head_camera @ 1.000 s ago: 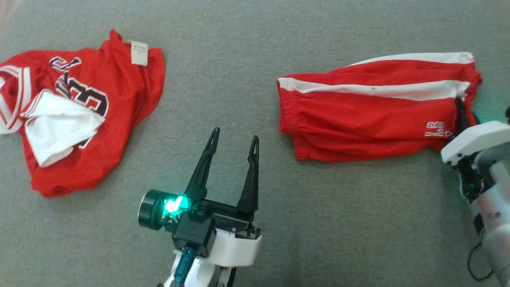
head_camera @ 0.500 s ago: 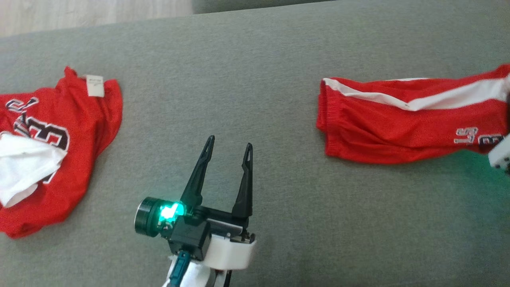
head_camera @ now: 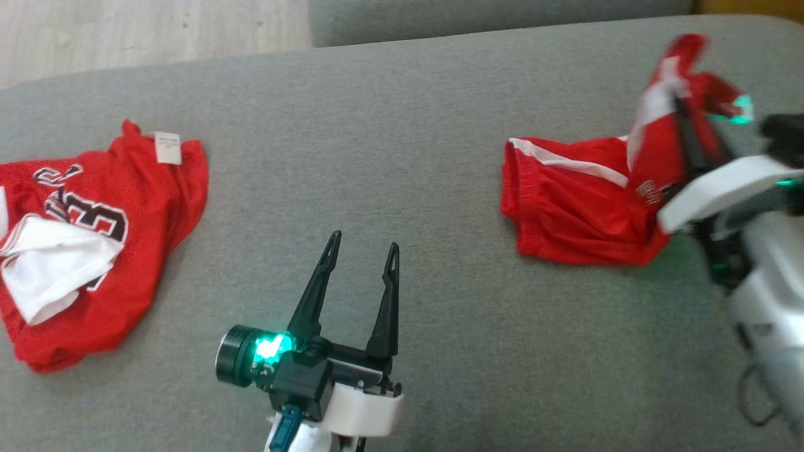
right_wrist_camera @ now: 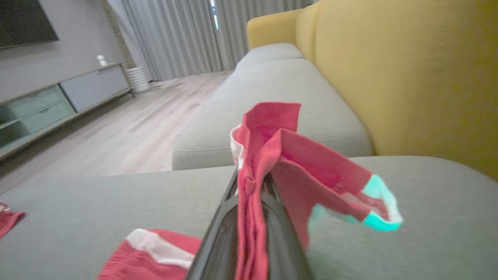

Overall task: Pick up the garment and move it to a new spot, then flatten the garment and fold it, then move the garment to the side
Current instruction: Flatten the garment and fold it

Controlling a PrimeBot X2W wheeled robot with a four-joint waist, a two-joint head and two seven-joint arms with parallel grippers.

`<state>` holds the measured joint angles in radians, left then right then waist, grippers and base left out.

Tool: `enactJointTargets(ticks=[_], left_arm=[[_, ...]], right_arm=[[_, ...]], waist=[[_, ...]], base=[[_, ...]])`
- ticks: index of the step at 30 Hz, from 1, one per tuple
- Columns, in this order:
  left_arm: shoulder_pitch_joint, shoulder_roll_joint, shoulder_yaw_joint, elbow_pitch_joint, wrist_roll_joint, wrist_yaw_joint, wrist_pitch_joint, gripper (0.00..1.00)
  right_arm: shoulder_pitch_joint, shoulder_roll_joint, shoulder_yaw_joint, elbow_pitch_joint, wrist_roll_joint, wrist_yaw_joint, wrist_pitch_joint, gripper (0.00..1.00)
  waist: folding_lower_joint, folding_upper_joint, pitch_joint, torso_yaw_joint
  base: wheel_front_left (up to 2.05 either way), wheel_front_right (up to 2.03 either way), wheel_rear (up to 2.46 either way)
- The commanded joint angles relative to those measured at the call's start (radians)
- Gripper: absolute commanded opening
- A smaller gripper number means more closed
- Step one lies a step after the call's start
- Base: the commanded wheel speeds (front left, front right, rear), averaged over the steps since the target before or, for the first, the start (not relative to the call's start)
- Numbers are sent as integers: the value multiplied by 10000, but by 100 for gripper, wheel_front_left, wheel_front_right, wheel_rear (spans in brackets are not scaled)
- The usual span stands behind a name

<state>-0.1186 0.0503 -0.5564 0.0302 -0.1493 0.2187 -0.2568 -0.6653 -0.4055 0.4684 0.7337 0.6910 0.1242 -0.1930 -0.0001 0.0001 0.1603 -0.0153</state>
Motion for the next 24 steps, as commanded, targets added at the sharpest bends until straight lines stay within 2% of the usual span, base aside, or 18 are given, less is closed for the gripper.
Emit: enactJointTargets(ticks=[1,10,11,12,13,15,18,24], left_arm=[[-147,-1,269,-317,15,-12,-49,100],[-246,-1,108,-363,-92,55,-49,100],[-267,-1,97,-354,-98,60,-49,100],[-287,-1,88,-342,-106,68,-49,100],[-304,-1,81,-334,-117,78,-49,100],[-321,-1,74,-322,-137,99,-49,100],[-287,-1,91,-301,-164,134,-49,100],[-93,-1,197,-304,-180,196,-49,100]], right_arm=[[62,168,161,-342,-118,65,37,0],[402,1920,1068,-311,-828,65,614,0],[437,2049,1223,-279,-840,65,703,27],[475,2163,1390,-277,-820,65,785,78],[508,2253,1544,-331,-787,65,777,100],[649,2363,1889,-508,-621,65,810,100],[886,2177,2213,-895,-445,65,630,100],[1481,1549,1989,-1856,-432,65,-141,100]], waist=[[1,-1,-2,116],[1,-1,229,564],[1,-1,237,594],[1,-1,242,618],[1,-1,242,636],[1,-1,216,651],[1,-1,107,616],[1,-1,-177,445]], base=[[0,0,0],[0,0,0],[0,0,0],[0,0,0],[0,0,0],[0,0,0],[0,0,0],[0,0,0]])
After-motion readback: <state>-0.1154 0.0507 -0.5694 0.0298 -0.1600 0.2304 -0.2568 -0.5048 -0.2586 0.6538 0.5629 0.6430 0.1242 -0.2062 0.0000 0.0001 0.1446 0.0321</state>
